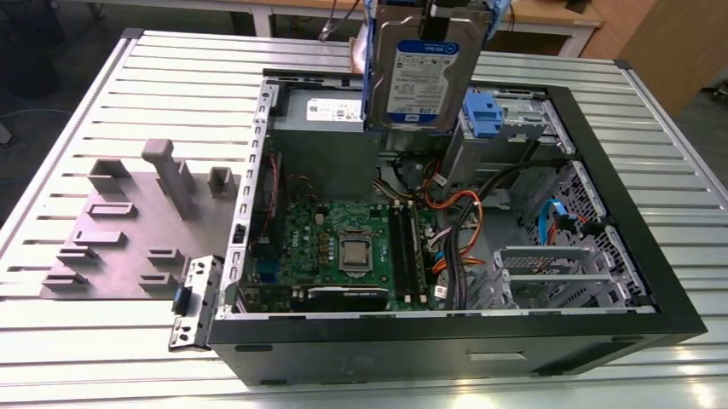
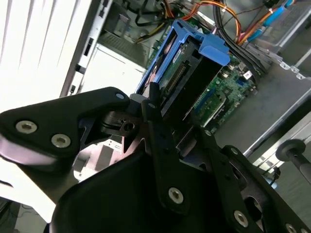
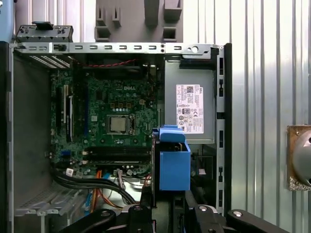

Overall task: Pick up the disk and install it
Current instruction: 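Pick up the disk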

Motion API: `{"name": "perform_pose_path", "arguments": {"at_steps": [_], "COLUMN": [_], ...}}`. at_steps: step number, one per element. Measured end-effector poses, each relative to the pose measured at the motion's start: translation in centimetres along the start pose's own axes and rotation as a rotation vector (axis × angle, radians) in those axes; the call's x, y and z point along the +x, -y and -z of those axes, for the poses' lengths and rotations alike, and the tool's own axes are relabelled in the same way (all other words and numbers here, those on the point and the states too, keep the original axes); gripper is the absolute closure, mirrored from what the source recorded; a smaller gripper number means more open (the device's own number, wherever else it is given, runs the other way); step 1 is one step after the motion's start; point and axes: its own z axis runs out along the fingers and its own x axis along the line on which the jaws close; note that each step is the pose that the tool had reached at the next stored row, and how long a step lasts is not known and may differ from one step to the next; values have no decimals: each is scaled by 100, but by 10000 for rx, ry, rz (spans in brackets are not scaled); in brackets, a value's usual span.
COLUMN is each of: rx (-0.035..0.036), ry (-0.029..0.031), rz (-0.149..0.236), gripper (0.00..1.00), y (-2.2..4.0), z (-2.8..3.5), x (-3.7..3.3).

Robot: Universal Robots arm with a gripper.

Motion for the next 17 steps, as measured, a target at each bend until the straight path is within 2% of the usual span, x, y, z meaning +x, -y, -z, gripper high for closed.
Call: {"name": "perform_pose_path", "arguments": {"at_steps": [17], "rx": [0], "ry": [0], "rz": [-1], "gripper": [65], "y": [13], "z": [16], "x": [625]}}
